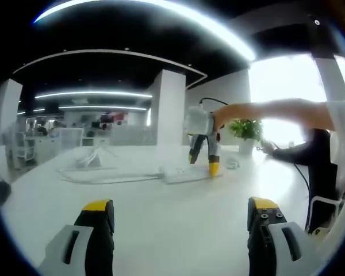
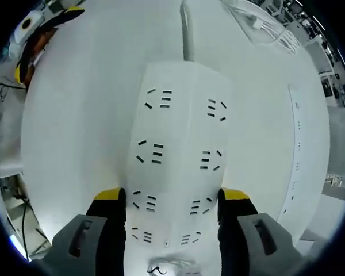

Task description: Straighten the power strip on the desk, plug the charger into it

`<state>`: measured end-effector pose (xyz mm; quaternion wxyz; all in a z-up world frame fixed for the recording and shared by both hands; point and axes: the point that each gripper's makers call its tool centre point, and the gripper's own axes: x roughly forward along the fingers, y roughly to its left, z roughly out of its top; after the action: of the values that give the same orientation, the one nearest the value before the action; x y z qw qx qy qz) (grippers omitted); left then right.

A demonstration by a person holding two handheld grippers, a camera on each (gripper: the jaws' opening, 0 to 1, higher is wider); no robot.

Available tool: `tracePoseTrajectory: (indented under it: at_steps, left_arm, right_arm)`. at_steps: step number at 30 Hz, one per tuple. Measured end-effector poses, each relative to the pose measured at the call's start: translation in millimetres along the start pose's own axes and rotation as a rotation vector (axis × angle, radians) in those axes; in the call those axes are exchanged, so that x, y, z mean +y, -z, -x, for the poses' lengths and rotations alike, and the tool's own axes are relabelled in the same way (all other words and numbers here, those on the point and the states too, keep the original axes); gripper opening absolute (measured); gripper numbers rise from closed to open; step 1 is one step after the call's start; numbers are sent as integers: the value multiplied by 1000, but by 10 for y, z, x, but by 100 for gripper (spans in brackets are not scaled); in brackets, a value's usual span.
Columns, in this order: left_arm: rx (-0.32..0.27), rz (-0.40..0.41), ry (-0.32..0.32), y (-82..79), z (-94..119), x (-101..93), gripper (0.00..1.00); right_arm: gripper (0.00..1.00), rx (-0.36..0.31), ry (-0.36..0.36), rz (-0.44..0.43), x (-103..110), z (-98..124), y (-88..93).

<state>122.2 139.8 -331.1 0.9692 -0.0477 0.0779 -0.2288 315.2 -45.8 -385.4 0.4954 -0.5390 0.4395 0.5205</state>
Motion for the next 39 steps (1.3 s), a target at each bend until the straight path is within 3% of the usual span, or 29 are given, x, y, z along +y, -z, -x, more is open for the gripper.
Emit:
tracePoseTrajectory:
  at_steps: [39]
  left_arm:
    - [3,3,-2,19,-12,0,99]
  right_arm:
    - [63,1,15,112,-31,-4,-30]
